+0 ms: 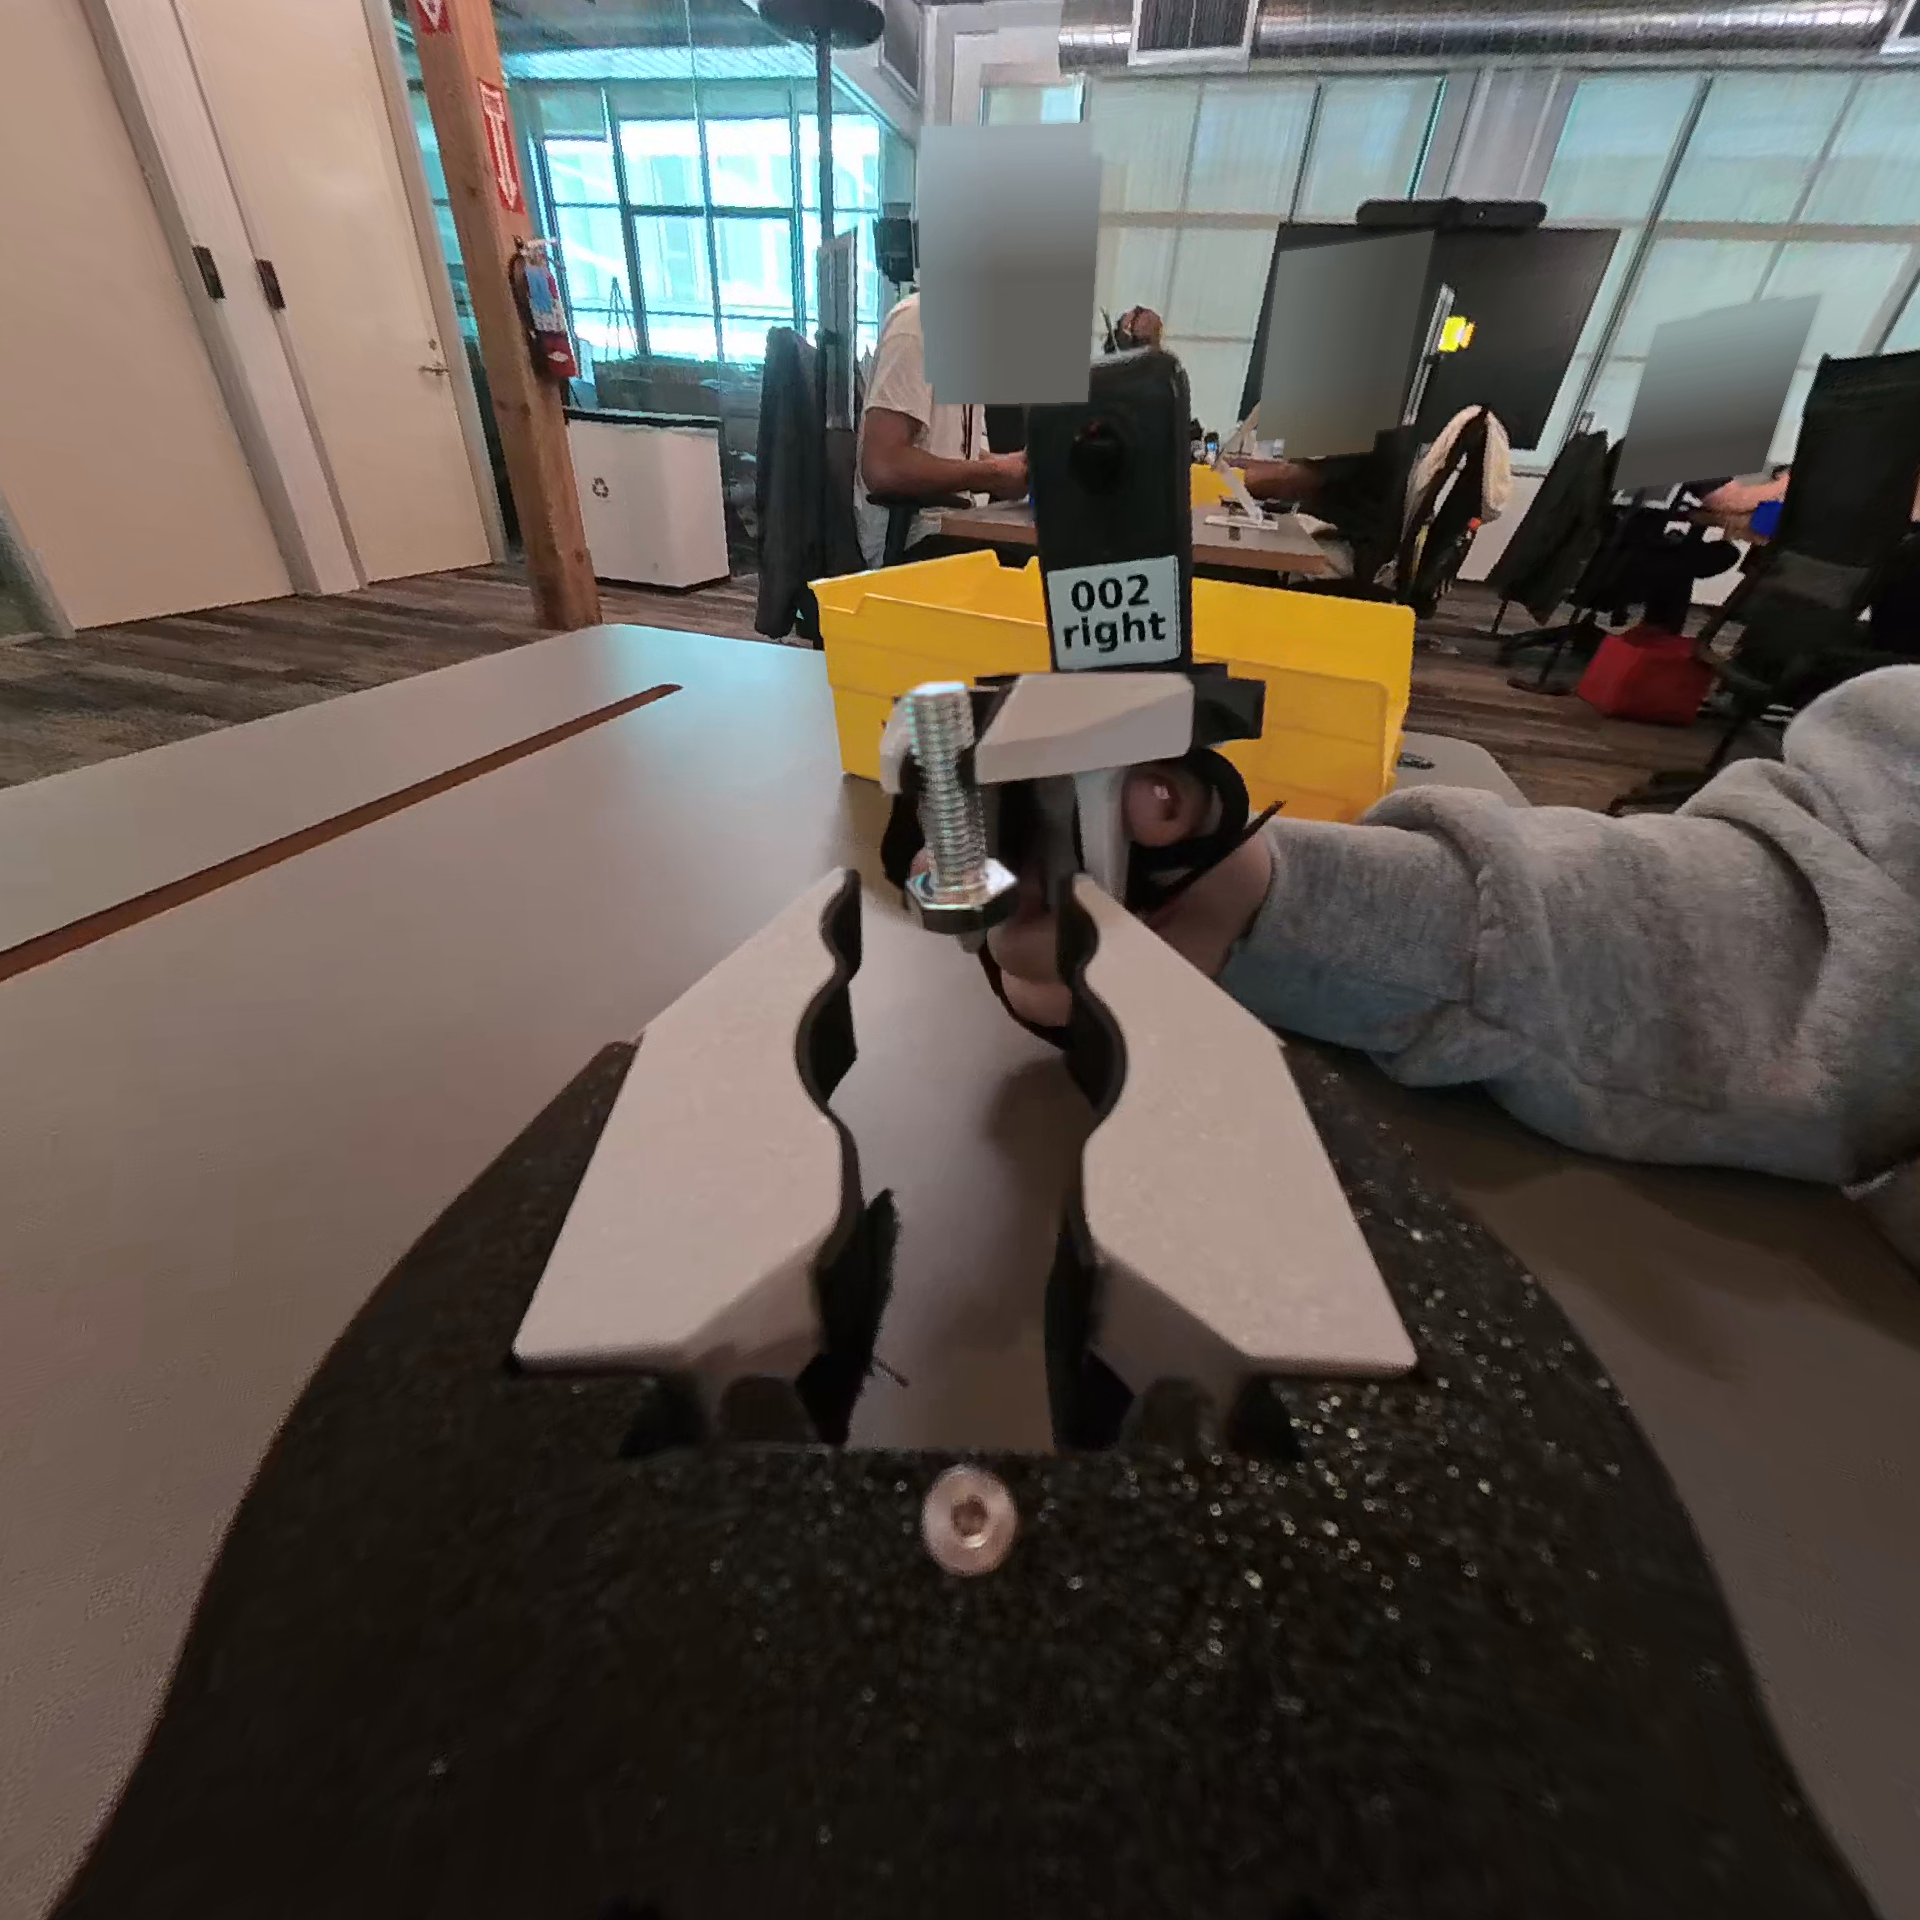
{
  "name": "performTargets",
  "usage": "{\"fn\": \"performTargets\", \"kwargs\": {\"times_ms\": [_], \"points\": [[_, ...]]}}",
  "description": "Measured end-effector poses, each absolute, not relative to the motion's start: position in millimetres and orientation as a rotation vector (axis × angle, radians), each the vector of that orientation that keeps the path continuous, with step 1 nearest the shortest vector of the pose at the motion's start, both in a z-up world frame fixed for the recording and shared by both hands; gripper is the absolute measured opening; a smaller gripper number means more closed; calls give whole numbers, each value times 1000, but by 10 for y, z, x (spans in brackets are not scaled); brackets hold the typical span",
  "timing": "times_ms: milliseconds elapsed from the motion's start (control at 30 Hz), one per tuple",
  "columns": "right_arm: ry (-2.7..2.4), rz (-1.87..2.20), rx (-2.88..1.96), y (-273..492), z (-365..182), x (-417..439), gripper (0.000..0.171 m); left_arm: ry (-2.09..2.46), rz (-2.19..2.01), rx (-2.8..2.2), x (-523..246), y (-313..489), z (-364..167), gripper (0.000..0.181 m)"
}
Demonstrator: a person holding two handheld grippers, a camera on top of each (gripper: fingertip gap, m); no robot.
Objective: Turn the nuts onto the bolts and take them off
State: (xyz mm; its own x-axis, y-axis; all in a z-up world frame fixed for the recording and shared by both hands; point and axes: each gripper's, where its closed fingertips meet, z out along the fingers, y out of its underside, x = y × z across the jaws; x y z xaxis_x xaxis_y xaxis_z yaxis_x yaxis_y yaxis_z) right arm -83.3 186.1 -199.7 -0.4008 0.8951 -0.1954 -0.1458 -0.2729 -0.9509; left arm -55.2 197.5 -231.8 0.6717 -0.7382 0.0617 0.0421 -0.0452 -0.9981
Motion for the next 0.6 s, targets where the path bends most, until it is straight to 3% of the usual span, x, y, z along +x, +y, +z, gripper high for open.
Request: {"fn": "performTargets", "kwargs": {"times_ms": [267, 600], "points": [[-1188, 1784, -1013, 1867, -1990, -831, 7, 608, -686, -1470, -572, 1958, -2280, 18], [-1146, 1667, -1119, 2022, -2080, -884, 8, 600, -405, -1540, -701, 2092, -2378, 17]]}}
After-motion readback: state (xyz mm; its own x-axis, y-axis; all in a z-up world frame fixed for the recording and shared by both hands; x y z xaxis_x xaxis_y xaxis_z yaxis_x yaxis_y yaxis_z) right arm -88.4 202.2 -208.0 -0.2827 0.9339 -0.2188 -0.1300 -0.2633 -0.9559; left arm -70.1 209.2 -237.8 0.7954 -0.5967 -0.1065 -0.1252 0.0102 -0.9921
